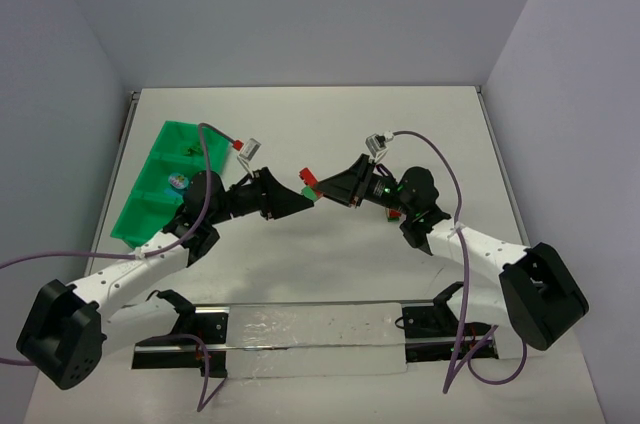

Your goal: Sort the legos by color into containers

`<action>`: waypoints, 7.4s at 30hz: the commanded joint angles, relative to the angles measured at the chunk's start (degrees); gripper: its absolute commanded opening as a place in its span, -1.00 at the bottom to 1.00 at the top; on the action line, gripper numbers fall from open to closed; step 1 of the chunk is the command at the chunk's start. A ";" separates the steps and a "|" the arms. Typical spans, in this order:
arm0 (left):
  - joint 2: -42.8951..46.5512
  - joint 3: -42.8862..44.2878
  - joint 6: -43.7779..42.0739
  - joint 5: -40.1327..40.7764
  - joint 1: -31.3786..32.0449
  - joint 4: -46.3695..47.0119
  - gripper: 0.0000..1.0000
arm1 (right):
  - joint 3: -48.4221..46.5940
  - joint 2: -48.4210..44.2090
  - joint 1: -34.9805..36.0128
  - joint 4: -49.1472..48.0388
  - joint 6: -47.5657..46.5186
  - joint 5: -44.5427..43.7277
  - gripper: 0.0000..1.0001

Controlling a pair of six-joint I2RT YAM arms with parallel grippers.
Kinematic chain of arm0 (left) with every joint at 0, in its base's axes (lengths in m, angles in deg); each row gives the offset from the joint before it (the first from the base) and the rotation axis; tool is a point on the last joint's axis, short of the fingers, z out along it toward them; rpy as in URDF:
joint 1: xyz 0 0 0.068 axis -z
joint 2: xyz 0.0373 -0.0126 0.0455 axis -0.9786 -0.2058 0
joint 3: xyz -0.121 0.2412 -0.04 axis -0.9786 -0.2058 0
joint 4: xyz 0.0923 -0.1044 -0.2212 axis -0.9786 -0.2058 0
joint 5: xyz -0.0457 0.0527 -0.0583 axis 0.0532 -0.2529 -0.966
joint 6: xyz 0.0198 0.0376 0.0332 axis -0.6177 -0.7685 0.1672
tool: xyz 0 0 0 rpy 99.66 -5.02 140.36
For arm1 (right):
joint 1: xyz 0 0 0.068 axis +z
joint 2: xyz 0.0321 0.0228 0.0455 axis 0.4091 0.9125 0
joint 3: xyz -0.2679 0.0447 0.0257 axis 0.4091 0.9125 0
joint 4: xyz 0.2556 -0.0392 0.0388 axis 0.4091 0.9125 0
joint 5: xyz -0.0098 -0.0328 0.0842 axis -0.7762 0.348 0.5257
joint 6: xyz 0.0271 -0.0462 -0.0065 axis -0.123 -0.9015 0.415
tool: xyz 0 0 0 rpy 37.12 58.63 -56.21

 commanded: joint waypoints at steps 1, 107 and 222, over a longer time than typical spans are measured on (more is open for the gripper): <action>-0.48 0.91 2.87 -2.07 0.24 8.91 0.34 | 0.38 0.63 -0.26 -4.14 -0.09 0.89 -0.94; -3.25 26.14 -37.87 -19.26 -11.53 -39.50 0.61 | -12.05 -6.84 1.12 28.54 -32.50 17.01 -0.81; 3.25 25.73 -12.90 66.68 -25.60 -71.89 0.88 | -17.09 -12.44 -7.20 75.59 -47.56 -44.14 0.85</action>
